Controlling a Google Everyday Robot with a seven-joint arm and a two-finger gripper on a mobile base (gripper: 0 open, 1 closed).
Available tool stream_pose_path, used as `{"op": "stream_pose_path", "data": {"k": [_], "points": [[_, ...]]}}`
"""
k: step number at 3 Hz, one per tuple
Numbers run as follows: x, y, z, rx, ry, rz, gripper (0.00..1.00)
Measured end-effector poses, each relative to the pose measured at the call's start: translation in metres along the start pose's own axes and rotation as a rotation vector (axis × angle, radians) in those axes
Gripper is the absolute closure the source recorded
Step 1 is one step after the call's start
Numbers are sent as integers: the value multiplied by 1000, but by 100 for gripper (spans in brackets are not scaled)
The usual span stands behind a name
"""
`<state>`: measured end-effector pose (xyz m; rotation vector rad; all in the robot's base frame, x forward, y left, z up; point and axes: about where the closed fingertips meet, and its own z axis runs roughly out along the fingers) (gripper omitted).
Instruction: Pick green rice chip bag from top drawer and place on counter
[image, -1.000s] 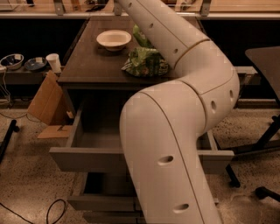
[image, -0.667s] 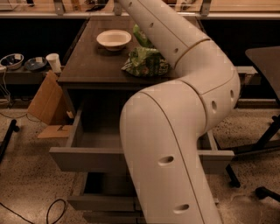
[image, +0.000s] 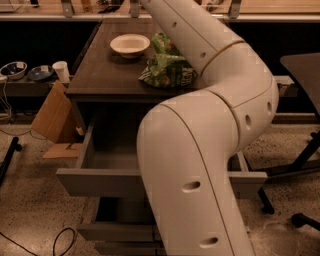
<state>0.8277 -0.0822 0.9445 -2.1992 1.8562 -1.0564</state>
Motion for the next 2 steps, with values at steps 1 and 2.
{"op": "stream_pose_path", "data": {"k": [1,2], "points": [[20,0,-24,19,41,21,0],[20,-1,-24,22,41,21,0]]}}
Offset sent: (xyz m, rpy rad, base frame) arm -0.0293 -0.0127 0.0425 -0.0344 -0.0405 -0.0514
